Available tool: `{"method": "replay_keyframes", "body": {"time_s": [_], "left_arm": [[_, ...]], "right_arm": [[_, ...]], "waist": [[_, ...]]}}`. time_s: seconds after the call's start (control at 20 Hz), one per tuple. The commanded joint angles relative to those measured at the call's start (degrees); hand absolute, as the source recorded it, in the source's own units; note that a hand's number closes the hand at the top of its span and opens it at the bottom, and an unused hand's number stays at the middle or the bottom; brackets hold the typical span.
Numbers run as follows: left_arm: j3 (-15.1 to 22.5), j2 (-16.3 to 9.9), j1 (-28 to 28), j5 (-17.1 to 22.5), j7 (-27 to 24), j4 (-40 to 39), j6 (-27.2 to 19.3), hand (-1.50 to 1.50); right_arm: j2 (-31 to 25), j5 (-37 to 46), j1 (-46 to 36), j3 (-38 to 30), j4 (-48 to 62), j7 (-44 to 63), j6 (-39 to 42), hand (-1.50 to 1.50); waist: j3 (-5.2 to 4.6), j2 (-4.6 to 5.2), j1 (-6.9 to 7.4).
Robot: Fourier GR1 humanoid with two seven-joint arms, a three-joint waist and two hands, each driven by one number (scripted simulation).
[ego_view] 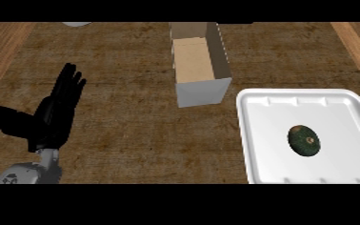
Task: Pick the squash from the tray and place it in the cardboard box
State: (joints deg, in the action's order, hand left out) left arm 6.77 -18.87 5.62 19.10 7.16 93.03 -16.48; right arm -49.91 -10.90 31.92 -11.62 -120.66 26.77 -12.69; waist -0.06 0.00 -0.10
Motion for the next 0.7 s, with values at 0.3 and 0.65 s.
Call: {"method": "replay_keyframes", "body": {"time_s": [0.3,0.65], "left_arm": [[-0.47,2.55,2.78,-3.81,1.86,-1.09,0.20,0.00],[-4.18,1.89,1.49,-3.24,6.41,4.90,1.85,0.00]], "right_arm": [[8.50,9.53,-12.65,8.46,7.48,6.36,3.17,-1.50],[14.58,18.02,-14.75,9.33,1.80,15.63,3.54,-1.50]], "waist": [[0.07,0.13,0.33],[0.05,-0.05,0.07]]}}
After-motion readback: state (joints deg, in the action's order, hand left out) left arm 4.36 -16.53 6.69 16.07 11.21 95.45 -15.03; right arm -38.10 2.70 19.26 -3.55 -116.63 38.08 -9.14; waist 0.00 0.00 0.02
